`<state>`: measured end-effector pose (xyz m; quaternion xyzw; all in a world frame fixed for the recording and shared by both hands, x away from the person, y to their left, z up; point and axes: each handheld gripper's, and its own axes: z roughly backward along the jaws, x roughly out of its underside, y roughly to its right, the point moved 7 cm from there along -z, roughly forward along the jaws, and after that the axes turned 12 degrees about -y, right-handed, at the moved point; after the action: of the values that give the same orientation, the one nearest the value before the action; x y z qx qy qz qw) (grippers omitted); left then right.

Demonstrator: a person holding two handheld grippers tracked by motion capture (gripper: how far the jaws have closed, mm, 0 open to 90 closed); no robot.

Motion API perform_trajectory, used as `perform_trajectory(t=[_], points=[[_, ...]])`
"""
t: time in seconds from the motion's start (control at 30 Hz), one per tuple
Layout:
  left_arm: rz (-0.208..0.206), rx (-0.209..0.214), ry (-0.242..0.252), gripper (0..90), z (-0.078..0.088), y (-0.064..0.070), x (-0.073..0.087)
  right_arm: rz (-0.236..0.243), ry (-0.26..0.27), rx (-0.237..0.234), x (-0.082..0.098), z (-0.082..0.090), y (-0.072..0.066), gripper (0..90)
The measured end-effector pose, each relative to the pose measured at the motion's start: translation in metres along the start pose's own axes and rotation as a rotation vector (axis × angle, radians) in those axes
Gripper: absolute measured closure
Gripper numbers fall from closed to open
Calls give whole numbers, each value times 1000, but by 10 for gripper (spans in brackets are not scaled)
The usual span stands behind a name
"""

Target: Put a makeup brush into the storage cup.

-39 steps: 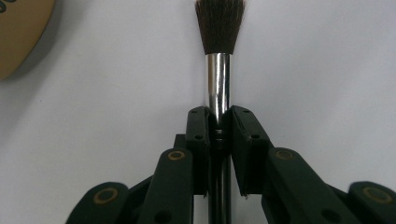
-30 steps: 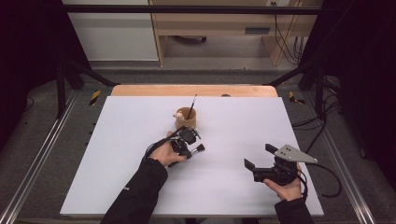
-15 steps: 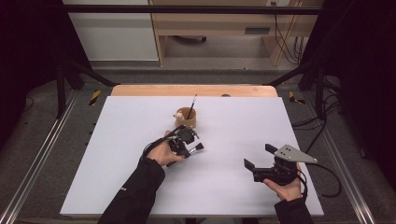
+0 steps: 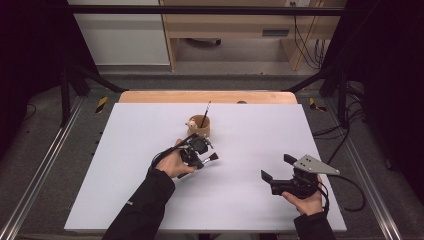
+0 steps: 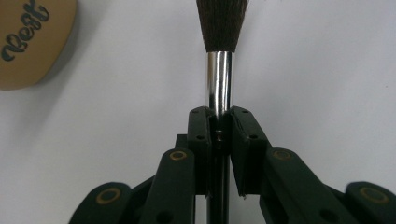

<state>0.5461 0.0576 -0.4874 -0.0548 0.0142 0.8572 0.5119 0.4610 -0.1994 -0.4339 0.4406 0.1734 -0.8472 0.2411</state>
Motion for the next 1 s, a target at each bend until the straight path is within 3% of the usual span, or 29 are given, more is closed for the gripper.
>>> perform_trajectory(t=[0.53, 0.8, 1.0], points=[[3, -52, 143, 784, 29, 5, 9, -14, 10, -12, -1, 0, -1, 36], [50, -71, 259, 784, 43, 2, 14, -17, 13, -12, -2, 0, -1, 37], [120, -79, 369, 784, 51, 0, 17, -14, 13, -8, -1, 0, -1, 38]])
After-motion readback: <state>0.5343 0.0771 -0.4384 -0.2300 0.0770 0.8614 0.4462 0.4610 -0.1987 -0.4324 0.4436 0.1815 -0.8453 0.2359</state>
